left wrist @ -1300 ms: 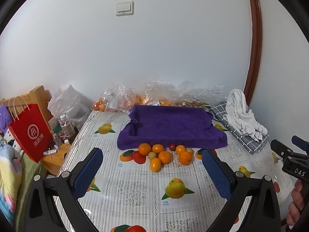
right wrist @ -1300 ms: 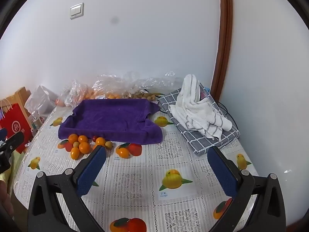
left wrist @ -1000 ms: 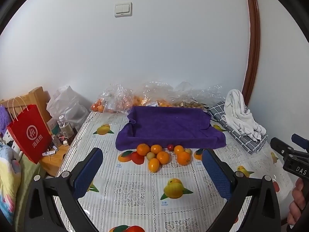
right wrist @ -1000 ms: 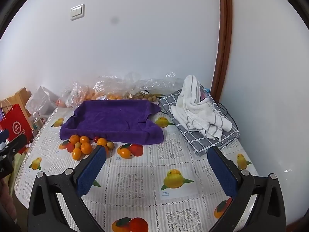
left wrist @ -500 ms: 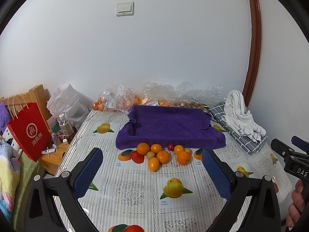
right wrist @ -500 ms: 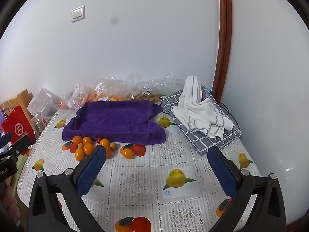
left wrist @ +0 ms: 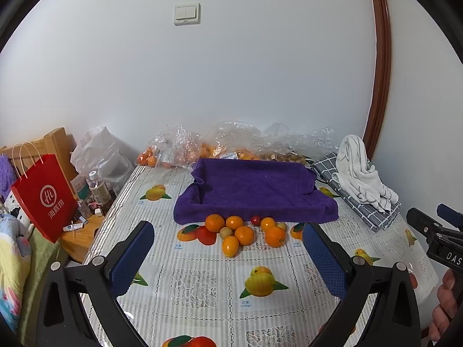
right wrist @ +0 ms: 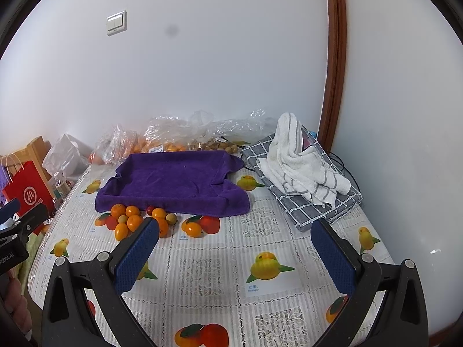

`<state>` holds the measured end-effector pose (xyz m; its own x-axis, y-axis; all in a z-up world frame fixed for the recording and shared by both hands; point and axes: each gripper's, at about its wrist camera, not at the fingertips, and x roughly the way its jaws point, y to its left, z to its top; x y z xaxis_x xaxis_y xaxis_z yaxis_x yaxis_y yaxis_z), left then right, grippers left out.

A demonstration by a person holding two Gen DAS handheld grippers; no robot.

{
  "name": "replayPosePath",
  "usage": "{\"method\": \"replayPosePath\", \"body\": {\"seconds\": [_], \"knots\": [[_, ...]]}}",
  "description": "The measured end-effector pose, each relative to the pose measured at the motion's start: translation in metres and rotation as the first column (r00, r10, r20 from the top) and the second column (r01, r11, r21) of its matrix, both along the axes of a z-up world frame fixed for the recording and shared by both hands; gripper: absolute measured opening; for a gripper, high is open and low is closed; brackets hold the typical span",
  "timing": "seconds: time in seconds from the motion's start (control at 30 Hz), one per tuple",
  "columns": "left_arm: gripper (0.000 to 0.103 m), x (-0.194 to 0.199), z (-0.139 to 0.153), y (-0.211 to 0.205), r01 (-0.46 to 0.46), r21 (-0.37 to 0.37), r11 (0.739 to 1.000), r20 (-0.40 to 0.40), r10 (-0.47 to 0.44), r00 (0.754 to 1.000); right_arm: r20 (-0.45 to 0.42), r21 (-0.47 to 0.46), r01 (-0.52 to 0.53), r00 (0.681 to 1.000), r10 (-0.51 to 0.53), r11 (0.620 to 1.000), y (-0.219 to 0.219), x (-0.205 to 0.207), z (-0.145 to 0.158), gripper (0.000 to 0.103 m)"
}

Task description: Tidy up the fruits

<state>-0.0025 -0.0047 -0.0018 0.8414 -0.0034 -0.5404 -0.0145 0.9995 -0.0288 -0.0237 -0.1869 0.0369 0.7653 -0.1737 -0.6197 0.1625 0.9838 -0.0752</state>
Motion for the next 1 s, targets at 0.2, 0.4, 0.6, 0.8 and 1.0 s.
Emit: {"method": "replayPosePath", "body": {"seconds": [0.2,0.4,0.6,0.8,1.0], "knots": [[0.103,-0.0006,-0.0002,-0.0005,0.002,-0.001,1.000,0.002,-0.002,1.000,0.000,0.001,0.000,1.000,0.000,1.000,0.0001,-0.0003,0.0001,0.103],[0.103,-0.0004,0.0005,-0.0010,0.000,0.000,1.000,0.002,0.000,1.000,0.000,0.000,-0.002,1.000,0.002,1.000,0.0003,-0.0009,0.0000,0.103],[0.103,-0.0002,0.0008,-0.0006,0.001,0.000,1.000,0.002,-0.001,1.000,-0.002,0.001,-0.002,1.000,0.002,1.000,0.0011,-0.0005,0.0004,0.103],[0.103,-0.0003,0.0005,-0.0006,0.000,-0.002,1.000,0.003,0.000,1.000,0.003,0.000,-0.004,1.000,0.004,1.000,0.0010,-0.0010,0.0003,0.103],[0.103,-0.0005,0.0008,-0.0003,0.001,0.001,1.000,0.003,-0.001,1.000,0.003,0.000,-0.005,1.000,0.005,1.000,0.0015,-0.0009,0.0009,0.103]]}}
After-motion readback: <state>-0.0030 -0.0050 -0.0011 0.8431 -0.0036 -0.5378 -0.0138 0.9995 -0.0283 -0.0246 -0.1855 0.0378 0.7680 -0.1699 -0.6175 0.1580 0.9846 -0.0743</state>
